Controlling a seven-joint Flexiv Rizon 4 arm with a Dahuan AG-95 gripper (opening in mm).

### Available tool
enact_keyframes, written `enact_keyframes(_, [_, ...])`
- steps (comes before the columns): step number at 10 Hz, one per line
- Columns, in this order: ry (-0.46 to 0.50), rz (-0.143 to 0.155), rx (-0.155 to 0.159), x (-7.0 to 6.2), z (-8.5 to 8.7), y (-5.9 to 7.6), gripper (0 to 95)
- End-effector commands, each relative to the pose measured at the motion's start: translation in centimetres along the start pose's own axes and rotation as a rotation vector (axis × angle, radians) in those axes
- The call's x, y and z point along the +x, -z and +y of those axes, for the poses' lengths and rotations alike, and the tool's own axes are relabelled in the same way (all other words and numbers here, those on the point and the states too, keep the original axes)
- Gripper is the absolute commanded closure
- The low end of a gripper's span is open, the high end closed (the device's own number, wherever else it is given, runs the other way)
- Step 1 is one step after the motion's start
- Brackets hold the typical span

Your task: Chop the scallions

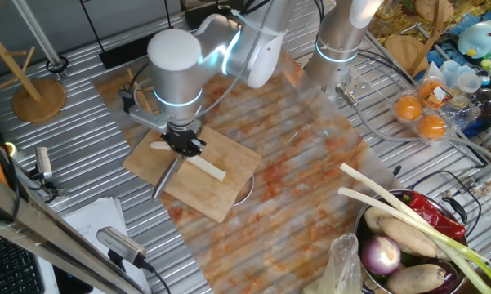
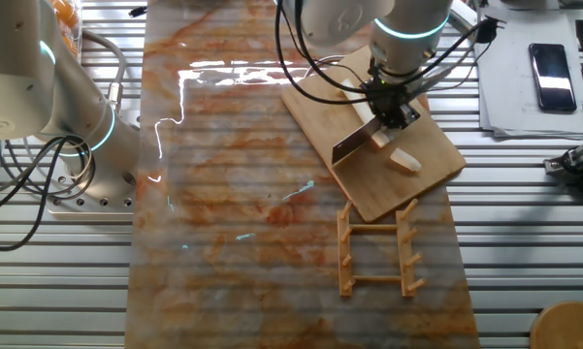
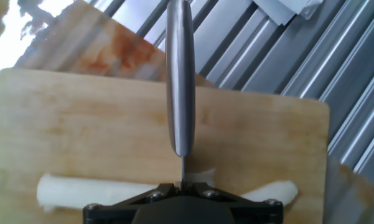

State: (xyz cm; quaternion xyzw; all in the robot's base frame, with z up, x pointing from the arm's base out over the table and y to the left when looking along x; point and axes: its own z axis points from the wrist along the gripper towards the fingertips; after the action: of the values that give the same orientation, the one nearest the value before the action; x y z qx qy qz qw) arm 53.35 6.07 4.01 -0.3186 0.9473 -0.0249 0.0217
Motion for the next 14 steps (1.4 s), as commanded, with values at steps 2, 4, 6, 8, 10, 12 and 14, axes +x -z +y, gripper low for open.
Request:
enact_keyframes(2, [0.012, -0.018, -0.005, 0.6, -0.2, -4.4, 95.0])
enact_keyframes(4, [-0.001, -0.042, -0.029, -0.8, -0.8, -4.4, 95.0])
enact_keyframes(6, [-0.007, -0.047, -0.028, -2.2, -1.3, -5.1, 95.0])
enact_keyframes(8, [-0.005, -0.053, -0.026, -3.5, -1.6, -5.1, 95.0])
enact_keyframes(10, [-0.014, -0.043, -0.035, -4.4, -1.6, -4.7, 95.0])
enact_keyframes(12, [-0.012, -0.042, -0.041, -4.3, -1.6, -4.6, 95.0])
enact_keyframes(14, [-0.008, -0.035, -0.039, -3.3, -1.2, -4.7, 95.0])
